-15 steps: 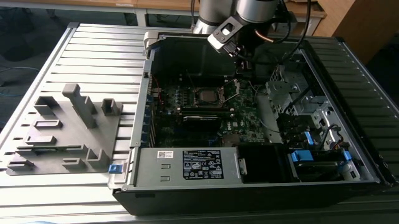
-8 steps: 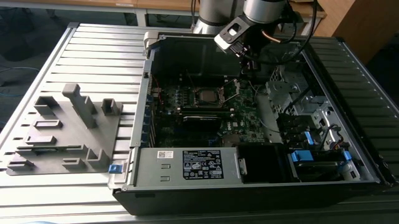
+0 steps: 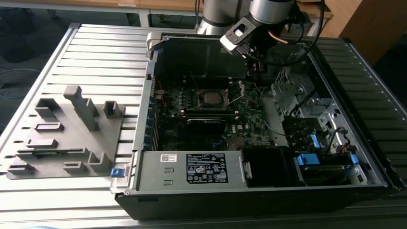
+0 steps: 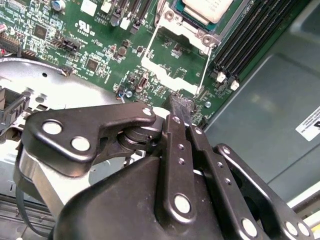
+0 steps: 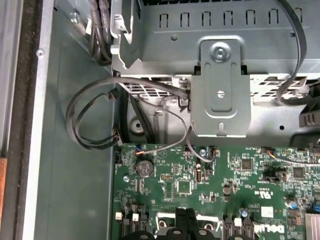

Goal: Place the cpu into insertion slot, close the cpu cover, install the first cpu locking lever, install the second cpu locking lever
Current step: 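Close the cpu cover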

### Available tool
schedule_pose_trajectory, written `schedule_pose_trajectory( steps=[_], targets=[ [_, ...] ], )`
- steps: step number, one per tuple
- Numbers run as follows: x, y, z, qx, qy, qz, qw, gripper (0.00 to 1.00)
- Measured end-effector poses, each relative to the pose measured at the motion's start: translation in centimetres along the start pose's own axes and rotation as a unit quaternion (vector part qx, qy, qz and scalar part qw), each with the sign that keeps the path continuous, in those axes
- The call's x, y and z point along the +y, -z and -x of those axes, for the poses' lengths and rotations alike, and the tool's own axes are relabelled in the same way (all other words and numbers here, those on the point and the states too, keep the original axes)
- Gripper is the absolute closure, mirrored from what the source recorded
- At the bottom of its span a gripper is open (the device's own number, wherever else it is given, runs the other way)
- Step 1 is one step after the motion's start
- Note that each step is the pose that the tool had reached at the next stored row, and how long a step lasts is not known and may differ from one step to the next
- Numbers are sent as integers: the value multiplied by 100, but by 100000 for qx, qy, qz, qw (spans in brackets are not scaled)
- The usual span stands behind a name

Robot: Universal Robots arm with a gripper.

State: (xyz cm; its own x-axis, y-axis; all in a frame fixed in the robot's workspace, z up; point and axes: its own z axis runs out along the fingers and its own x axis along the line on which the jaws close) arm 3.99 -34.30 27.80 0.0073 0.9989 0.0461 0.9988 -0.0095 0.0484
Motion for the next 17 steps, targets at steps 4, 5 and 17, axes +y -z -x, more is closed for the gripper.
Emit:
schedule_pose_trajectory(
  steps=[4, 5, 17],
  targets=[
    [28, -1, -2, -1, 1, 0, 100000, 89],
    [30, -1, -1, -1, -2, -1, 100000, 89],
    [49, -6, -1, -2, 2, 0, 100000, 89]
  ],
)
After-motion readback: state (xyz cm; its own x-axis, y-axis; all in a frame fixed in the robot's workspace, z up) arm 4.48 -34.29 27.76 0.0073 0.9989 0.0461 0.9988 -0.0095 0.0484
